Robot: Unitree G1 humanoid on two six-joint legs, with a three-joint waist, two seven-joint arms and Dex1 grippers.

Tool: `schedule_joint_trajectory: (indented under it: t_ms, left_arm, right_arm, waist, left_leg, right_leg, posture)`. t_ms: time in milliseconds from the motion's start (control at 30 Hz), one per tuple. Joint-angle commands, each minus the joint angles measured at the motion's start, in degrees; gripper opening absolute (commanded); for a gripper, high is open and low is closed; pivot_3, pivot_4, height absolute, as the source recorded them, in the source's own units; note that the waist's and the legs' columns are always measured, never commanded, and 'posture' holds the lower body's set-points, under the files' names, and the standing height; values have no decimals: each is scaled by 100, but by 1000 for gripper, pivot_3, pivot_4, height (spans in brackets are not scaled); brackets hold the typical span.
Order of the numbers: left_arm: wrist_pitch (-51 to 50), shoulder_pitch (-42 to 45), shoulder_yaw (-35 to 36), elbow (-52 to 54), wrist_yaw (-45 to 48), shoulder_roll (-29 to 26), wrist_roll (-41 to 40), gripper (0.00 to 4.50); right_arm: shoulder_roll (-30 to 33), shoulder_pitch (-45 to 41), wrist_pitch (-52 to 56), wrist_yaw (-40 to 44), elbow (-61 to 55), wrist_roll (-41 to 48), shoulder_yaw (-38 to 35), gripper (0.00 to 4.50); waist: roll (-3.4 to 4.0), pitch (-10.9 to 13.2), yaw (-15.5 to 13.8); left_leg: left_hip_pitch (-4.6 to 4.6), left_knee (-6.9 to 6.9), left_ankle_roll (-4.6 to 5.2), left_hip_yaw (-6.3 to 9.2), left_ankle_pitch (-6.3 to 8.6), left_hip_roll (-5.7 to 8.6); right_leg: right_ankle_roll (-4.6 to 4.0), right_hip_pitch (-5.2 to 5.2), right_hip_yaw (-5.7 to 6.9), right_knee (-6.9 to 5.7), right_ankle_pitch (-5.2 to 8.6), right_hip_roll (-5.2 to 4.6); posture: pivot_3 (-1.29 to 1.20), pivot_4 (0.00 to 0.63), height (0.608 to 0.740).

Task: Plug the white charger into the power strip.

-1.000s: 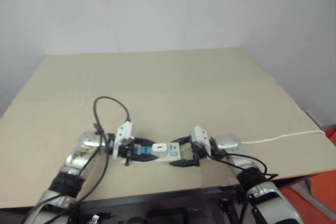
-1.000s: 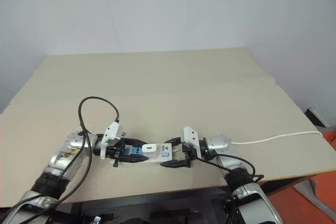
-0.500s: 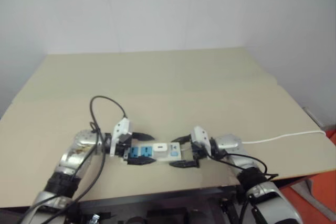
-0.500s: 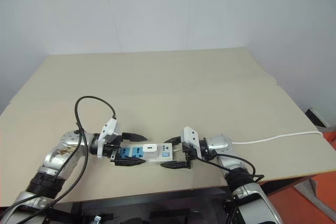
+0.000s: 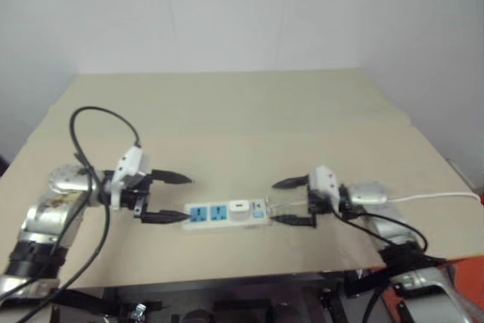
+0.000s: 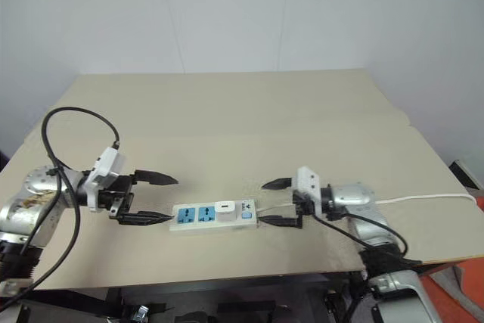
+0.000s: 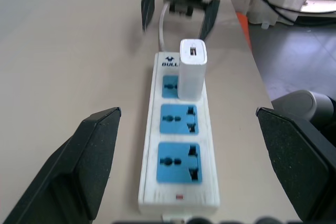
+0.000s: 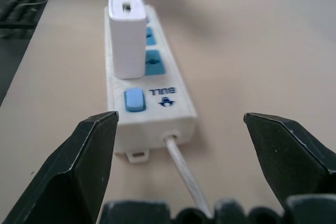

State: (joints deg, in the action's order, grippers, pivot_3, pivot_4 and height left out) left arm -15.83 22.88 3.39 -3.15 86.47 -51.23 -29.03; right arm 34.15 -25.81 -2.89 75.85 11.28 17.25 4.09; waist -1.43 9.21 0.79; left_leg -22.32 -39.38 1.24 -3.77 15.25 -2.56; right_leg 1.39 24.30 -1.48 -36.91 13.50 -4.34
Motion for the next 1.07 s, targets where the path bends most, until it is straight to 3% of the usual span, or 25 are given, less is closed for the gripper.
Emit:
schedule_joint_trajectory:
  t_ms: [33, 300, 567, 1067]
  left_arm:
    - [100, -104, 418, -30, 128, -315, -78, 4500]
    - [325, -304, 916, -444, 237, -1039, 102, 4500]
    - [231, -722, 1268, -423, 490, -1564, 21, 4500]
    - [-38, -924, 1383, -110, 253, -1497, -142, 4500]
  right_arm:
    - [466, 319, 334, -63, -710, 367, -527, 4471]
    - [1226, 1102, 613, -175, -1133, 692, -1305, 4471]
    - [1401, 1405, 659, -272, -1271, 840, -1620, 4471]
    - [1382, 1446, 711, -379, -1299, 849, -1556, 4471]
  waist:
    - [-1, 2, -3]
    - [-5, 4, 8]
    - [-7, 7, 4]
    - [-9, 9, -8]
  left_leg:
    - [-1, 0, 0, -1, 0, 0]
    - [4, 0, 0, -5, 1, -2]
    - [2, 1, 1, -9, 2, -3]
    - [2, 0, 0, -10, 2, -3]
  right_leg:
    - [0, 0, 0, 1, 0, -1]
    - [1, -2, 1, 1, 1, 2]
    - [2, -1, 1, 4, 1, 1]
    - [2, -1, 1, 3, 1, 1]
  posture:
    - [0, 150, 740]
    - [0, 150, 740]
    - [0, 150, 740]
    - [0, 150, 740]
